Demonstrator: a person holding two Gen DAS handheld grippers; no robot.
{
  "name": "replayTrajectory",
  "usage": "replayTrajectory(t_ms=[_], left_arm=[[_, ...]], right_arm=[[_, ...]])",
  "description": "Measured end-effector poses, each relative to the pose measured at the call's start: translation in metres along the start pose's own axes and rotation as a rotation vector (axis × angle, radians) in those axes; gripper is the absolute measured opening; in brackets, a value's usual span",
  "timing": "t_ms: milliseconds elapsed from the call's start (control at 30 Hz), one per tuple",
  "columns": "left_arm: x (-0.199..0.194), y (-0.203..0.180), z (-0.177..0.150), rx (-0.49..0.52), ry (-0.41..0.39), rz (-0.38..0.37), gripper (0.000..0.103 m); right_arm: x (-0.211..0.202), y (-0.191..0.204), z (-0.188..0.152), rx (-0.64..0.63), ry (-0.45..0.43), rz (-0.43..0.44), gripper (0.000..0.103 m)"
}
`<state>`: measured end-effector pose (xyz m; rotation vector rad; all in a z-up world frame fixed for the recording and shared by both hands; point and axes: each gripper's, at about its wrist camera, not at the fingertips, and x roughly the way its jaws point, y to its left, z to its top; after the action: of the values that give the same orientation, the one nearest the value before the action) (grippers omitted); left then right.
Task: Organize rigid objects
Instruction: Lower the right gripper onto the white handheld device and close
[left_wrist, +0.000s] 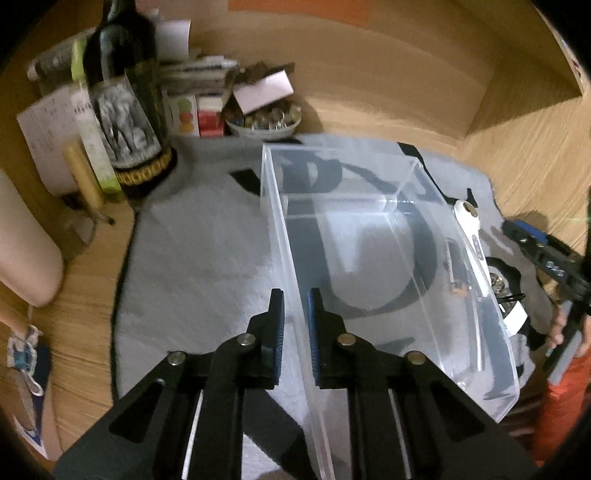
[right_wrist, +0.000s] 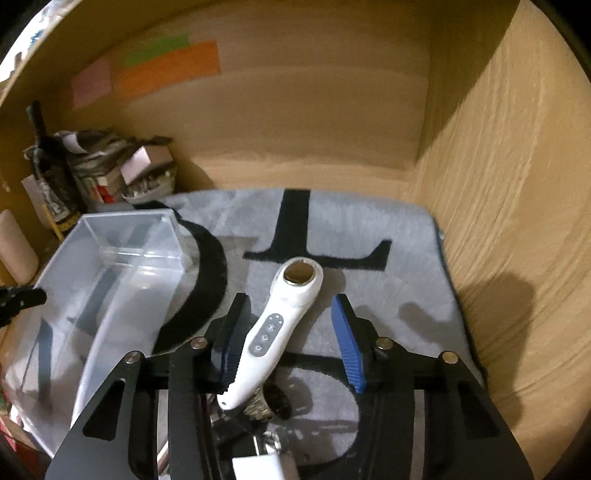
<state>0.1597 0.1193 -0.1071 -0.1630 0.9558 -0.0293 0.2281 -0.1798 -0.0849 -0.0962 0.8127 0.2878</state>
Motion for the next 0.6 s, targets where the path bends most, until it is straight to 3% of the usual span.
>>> replayTrajectory(t_ms=[300, 600], left_arm=[[0.006, 0.001, -0.002, 0.015, 0.025, -0.029, 0.013], [0.008, 0.001, 0.0, 0.038, 0.014, -0.033, 0.014]], right_arm=[[0.052, -0.001, 0.009, 0.013, 0.171, 0.011, 0.042], [0.086, 0.005, 0.017, -0.018, 0.261, -0.003, 0.042]])
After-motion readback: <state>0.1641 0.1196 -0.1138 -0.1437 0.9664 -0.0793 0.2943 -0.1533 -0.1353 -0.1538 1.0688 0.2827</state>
